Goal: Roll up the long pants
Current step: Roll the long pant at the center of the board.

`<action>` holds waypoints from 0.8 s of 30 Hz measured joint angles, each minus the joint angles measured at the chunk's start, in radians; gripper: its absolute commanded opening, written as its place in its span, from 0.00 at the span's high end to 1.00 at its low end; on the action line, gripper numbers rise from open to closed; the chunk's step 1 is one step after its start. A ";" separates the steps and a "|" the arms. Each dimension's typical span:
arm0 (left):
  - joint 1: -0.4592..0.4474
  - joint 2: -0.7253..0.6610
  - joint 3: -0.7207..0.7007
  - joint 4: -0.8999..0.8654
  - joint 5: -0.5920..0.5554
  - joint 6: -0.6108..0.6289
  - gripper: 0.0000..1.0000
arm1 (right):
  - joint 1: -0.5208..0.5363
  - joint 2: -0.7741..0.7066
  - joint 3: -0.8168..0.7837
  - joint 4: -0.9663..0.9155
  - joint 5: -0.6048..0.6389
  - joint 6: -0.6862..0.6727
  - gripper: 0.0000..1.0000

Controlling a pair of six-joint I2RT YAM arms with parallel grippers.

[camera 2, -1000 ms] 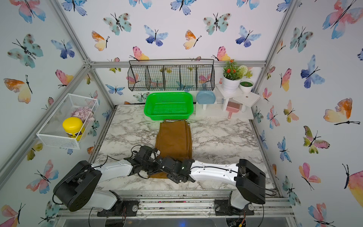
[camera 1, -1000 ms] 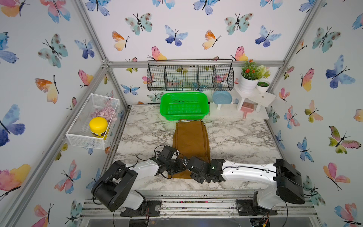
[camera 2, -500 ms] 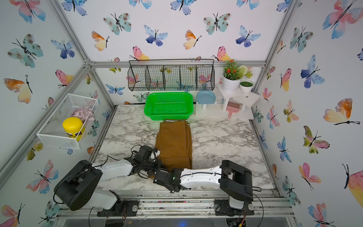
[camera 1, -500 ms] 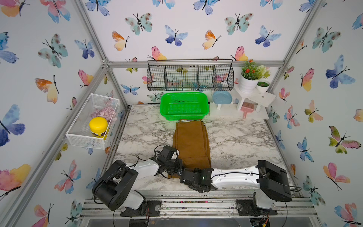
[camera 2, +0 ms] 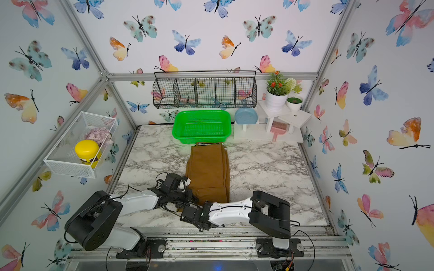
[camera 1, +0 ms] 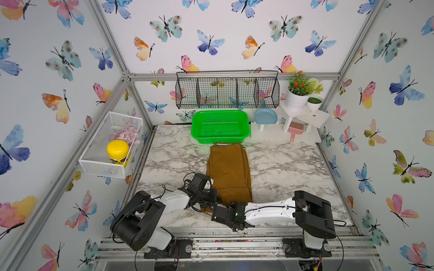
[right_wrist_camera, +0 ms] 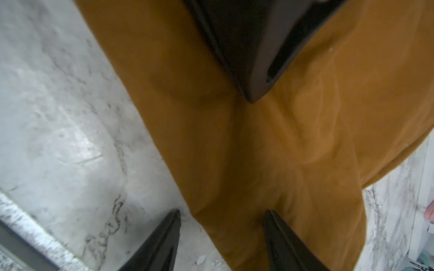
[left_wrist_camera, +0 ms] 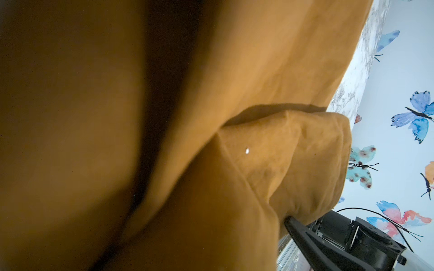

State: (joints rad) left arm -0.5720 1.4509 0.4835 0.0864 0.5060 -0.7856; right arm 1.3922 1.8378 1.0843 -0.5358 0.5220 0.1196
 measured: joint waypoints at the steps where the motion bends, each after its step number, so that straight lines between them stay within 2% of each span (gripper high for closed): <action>1: 0.001 0.000 0.000 0.000 0.000 0.000 1.00 | -0.001 0.002 0.000 0.002 0.002 -0.001 0.43; 12: 0.013 -0.001 0.001 0.005 -0.003 -0.006 1.00 | -0.019 0.016 -0.001 0.032 -0.011 -0.011 0.60; 16: 0.018 -0.001 0.003 0.006 -0.009 -0.010 1.00 | -0.036 0.011 -0.010 0.055 -0.056 -0.018 0.75; 21: 0.026 -0.016 0.004 0.004 -0.016 -0.017 1.00 | -0.066 -0.008 -0.028 0.082 -0.126 -0.035 0.83; 24: 0.036 -0.032 0.010 -0.005 -0.027 -0.022 1.00 | -0.093 -0.023 -0.033 0.089 -0.174 -0.046 0.85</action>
State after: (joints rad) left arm -0.5358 1.4193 0.4934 0.0811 0.4789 -0.8078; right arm 1.2991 1.8145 1.0512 -0.4469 0.3477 0.0734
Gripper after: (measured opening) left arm 0.043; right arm 0.161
